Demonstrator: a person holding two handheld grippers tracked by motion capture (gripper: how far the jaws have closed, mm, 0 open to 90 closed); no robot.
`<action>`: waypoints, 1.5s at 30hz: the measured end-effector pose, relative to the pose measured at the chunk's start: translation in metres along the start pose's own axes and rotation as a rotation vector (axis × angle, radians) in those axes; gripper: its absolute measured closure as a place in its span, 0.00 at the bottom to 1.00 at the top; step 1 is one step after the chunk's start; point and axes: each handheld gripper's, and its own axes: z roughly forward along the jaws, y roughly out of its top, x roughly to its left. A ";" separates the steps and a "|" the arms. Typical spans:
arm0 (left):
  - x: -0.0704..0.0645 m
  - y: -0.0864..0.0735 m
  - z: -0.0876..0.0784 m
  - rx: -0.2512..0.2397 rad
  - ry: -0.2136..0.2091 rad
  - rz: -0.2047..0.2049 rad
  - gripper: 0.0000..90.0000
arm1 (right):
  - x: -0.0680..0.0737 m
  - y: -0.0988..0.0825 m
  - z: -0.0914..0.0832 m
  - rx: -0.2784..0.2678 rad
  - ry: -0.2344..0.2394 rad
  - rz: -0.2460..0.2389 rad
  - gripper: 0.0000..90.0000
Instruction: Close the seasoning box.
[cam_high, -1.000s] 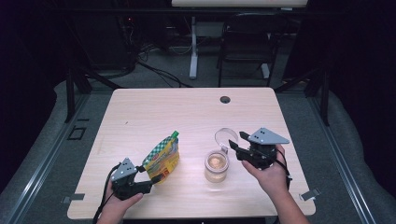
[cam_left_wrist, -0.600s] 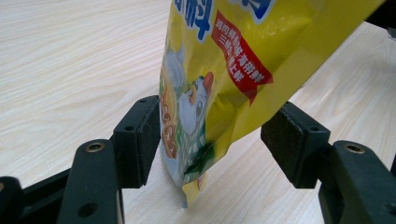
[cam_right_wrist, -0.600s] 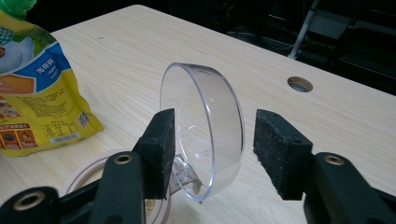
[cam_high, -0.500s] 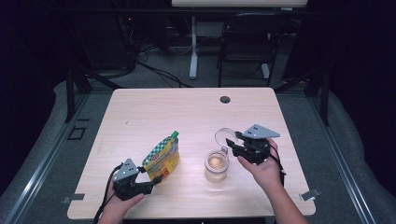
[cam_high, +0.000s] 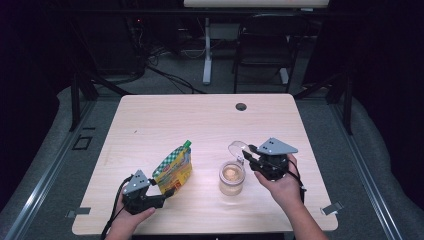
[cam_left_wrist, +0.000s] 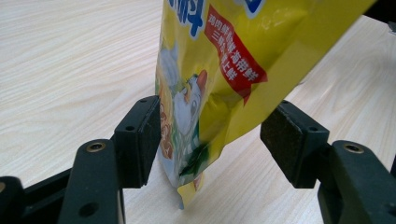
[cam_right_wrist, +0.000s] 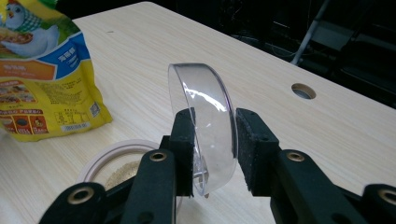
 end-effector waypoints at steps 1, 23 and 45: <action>0.000 0.000 0.000 0.001 0.000 0.000 0.43 | 0.003 0.000 -0.001 0.001 -0.010 -0.019 0.76; -0.001 0.000 0.000 0.005 0.011 -0.001 0.43 | 0.041 -0.011 -0.006 -0.018 -0.026 -0.157 0.60; -0.004 -0.004 -0.012 -0.001 0.035 -0.014 0.43 | 0.067 -0.040 -0.015 -0.001 -0.003 -0.206 0.47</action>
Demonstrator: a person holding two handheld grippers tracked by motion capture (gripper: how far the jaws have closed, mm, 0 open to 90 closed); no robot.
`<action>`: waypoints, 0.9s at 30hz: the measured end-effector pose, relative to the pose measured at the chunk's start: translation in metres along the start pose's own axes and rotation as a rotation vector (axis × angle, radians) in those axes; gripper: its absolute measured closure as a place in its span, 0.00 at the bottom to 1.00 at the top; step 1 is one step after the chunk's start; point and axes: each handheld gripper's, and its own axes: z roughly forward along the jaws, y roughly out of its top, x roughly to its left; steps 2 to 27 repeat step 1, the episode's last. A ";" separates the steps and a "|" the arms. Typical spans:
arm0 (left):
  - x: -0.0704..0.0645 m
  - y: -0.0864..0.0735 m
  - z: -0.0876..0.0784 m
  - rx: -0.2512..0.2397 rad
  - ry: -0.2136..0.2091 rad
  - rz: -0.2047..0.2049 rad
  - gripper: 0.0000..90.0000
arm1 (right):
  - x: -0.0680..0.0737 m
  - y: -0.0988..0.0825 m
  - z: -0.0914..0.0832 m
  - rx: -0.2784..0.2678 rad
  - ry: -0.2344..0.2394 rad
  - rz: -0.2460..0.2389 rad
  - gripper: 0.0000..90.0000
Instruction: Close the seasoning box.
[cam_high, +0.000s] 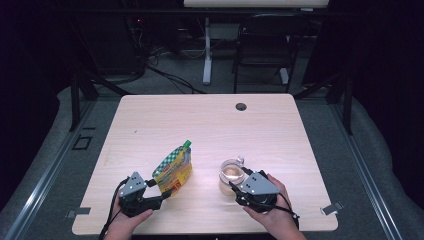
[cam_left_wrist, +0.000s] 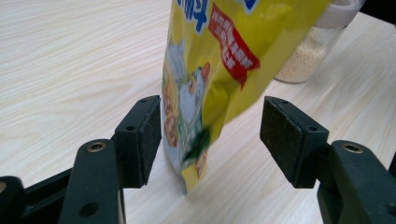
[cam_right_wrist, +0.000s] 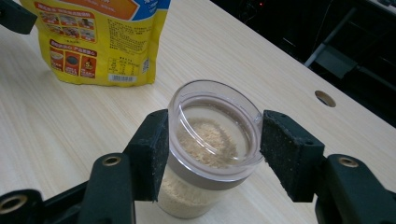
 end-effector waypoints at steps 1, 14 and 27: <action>0.000 -0.001 -0.002 -0.002 -0.001 0.006 0.43 | 0.000 -0.001 -0.001 -0.002 0.004 0.008 0.47; 0.000 -0.001 -0.002 -0.002 -0.001 0.006 0.43 | 0.000 -0.001 -0.001 -0.002 0.004 0.008 0.47; 0.000 -0.001 -0.002 -0.002 -0.001 0.006 0.43 | 0.000 -0.001 -0.001 -0.002 0.004 0.008 0.47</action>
